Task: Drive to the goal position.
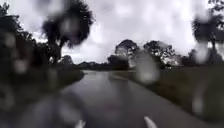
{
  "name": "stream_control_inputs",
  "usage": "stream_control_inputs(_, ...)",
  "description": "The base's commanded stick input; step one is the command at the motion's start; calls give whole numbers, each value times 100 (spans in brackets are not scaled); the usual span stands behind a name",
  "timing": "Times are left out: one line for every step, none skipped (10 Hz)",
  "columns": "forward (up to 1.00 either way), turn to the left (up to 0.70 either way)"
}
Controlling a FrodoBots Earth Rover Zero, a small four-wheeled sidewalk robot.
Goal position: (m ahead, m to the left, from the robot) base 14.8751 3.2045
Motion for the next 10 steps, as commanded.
stream_control_inputs(70,0)
stream_control_inputs(70,0)
stream_control_inputs(70,0)
stream_control_inputs(70,0)
stream_control_inputs(70,0)
stream_control_inputs(70,0)
stream_control_inputs(70,0)
stream_control_inputs(70,0)
stream_control_inputs(70,0)
stream_control_inputs(70,0)
